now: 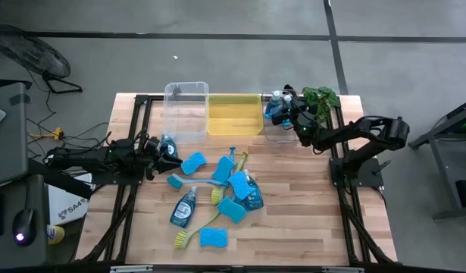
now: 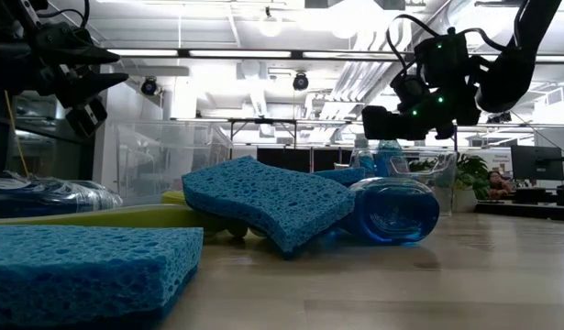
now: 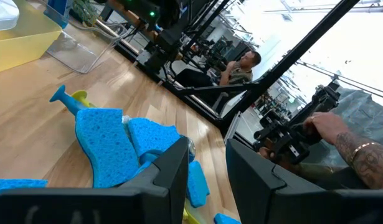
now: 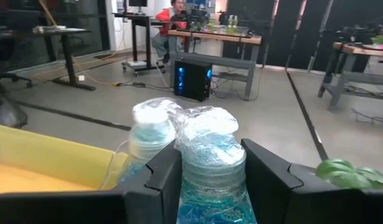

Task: Pick & Place Kitchen Sink Supplies
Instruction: Put the blue dishwasher liquid into the transparent bin

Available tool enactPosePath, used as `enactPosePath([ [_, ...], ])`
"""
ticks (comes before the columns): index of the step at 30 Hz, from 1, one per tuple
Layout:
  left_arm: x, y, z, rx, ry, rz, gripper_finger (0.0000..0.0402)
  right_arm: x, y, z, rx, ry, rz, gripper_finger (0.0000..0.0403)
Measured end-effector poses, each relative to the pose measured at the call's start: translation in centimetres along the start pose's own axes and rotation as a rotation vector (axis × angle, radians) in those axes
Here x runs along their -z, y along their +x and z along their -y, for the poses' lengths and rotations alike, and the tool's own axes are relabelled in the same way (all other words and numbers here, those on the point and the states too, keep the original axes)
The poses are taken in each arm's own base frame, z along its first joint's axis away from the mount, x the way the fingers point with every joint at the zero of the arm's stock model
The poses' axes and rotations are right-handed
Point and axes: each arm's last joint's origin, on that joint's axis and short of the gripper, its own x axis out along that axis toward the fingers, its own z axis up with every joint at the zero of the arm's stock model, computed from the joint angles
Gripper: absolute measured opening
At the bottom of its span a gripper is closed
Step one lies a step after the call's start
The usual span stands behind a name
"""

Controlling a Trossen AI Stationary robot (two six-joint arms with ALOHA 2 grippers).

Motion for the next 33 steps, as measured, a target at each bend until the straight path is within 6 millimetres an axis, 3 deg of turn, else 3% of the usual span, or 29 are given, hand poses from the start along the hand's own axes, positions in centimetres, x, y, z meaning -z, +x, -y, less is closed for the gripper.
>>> enactPosePath([
  [14,0.00,0.00,0.00,0.000,0.000,0.000,0.0105,0.29,0.03,0.07,0.007,0.037,-0.022,0.0134],
  [33,0.00,0.00,0.00,0.000,0.000,0.000,0.0105,0.49,0.20,0.27,0.027,0.058,-0.039,0.0164],
])
